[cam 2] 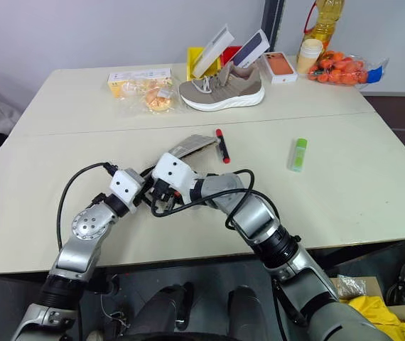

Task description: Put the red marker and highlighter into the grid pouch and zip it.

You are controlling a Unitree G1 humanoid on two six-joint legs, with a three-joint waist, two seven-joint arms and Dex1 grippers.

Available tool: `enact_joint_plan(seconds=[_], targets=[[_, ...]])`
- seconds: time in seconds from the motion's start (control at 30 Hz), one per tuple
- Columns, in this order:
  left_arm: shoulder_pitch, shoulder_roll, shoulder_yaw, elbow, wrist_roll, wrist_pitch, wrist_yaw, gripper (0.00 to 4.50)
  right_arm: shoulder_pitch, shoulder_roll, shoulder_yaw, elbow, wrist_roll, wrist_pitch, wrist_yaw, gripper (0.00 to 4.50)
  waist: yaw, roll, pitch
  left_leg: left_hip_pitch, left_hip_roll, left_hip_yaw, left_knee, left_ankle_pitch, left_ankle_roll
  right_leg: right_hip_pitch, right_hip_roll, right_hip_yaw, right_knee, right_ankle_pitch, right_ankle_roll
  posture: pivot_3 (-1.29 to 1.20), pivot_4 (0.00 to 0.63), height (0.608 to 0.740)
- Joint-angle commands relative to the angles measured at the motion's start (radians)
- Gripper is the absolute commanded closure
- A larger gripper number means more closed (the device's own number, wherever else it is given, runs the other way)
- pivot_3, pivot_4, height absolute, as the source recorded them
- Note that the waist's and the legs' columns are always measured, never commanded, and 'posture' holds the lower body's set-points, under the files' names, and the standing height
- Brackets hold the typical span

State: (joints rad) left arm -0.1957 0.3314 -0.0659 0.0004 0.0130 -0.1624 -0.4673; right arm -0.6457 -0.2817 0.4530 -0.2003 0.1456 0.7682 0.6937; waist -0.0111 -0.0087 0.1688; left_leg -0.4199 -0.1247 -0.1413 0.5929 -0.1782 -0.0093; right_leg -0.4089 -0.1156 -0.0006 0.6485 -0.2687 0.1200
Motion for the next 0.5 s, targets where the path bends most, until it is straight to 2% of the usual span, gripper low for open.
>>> enact_joint_plan(seconds=[0.03, 0.07, 0.23, 0.5], targets=[[-0.004, 0.022, 0.04, -0.017, 0.013, 0.001, 0.039, 4.5, -0.003, -0.055, -0.116, -0.012, -0.02, -0.018, -0.048, 0.99, 0.001, 0.0, 0.0, 0.0, 0.0, 0.0, 0.0, 0.0, 0.0, 0.0, 0.0, 0.0, 0.0, 0.0, 0.0, 0.0, 0.15, 0.74], [-0.002, 0.029, 0.045, -0.017, 0.02, 0.001, 0.048, 4.5, 0.003, -0.066, -0.133, -0.003, -0.025, -0.024, -0.061, 0.56, 0.001, 0.0, 0.0, 0.0, 0.0, 0.0, 0.0, 0.0, 0.0, 0.0, 0.0, 0.0, 0.0, 0.0, 0.0, 0.0, 0.15, 0.74], [-0.003, 0.047, 0.071, 0.0, 0.062, 0.008, 0.119, 4.5, 0.008, -0.06, -0.291, 0.149, -0.069, -0.061, -0.239, 0.56, -0.002, 0.0, 0.0, 0.0, 0.0, 0.0, -0.001, 0.0, 0.0, 0.0, 0.0, 0.0, 0.0, 0.0, 0.0, 0.0, 0.15, 0.74], [-0.045, 0.002, 0.041, 0.047, 0.104, 0.039, 0.184, 4.5, -0.07, 0.109, -0.445, 0.496, -0.037, -0.125, -0.422, 0.56, -0.004, 0.0, 0.0, 0.0, 0.0, 0.0, 0.0, 0.0, 0.0, 0.0, 0.001, 0.0, 0.001, 0.0, 0.0, 0.0, 0.15, 0.74]])
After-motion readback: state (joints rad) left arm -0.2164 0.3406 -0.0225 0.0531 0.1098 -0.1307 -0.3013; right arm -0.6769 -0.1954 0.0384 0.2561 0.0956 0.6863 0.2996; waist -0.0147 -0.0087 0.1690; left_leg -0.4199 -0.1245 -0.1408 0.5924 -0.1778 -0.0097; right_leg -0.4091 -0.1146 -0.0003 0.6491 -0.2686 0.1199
